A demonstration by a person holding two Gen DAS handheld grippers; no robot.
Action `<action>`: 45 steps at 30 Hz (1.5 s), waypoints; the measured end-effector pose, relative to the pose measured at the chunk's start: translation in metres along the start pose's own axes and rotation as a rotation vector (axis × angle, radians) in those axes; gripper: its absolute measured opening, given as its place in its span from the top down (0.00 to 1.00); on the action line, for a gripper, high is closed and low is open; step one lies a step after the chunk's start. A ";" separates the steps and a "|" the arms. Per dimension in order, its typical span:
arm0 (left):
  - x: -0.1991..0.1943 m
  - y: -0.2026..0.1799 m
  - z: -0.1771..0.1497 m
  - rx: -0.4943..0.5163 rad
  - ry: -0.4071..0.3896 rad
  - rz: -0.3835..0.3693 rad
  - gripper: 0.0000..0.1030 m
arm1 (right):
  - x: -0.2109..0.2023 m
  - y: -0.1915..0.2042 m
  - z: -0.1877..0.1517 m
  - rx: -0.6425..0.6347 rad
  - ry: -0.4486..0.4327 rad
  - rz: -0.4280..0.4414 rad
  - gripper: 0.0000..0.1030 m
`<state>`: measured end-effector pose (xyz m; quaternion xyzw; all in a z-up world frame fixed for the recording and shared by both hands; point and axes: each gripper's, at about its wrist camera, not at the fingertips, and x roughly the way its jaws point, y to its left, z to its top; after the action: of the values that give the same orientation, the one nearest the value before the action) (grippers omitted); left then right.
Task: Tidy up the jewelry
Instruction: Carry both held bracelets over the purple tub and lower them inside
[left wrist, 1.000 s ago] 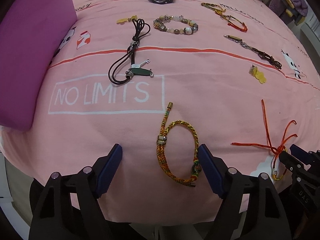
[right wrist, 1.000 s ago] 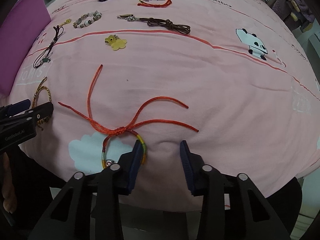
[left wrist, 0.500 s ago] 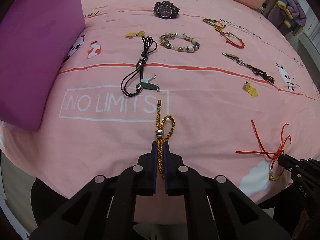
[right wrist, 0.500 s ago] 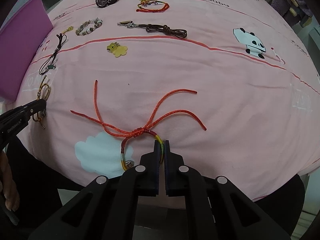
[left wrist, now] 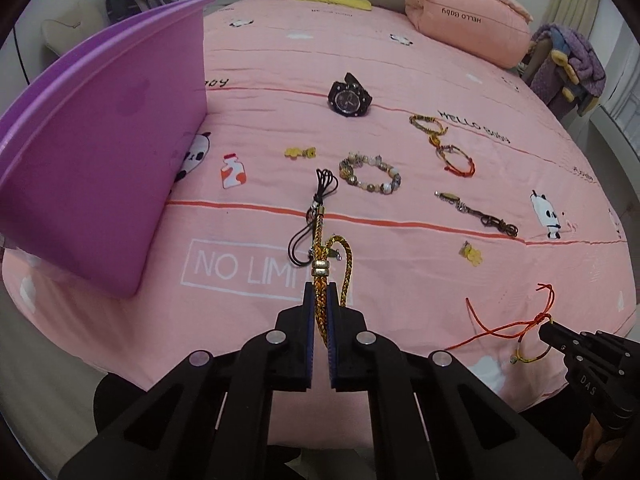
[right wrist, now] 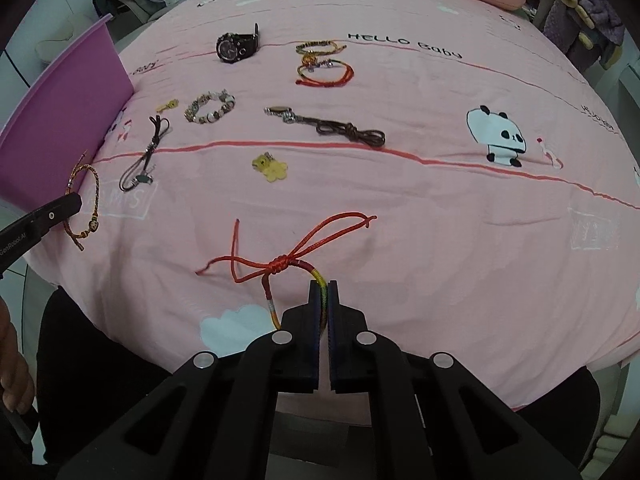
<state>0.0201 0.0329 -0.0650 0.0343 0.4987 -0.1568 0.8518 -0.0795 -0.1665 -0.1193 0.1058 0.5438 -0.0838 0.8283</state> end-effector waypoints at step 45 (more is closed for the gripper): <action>-0.080 0.254 0.100 -0.231 -0.121 0.228 0.94 | -0.048 0.373 0.186 -0.486 -0.117 0.408 0.97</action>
<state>0.1440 0.2707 0.0295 -0.0172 0.4540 -0.0025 0.8909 0.1611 0.1447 0.0279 0.0067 0.4670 0.2101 0.8589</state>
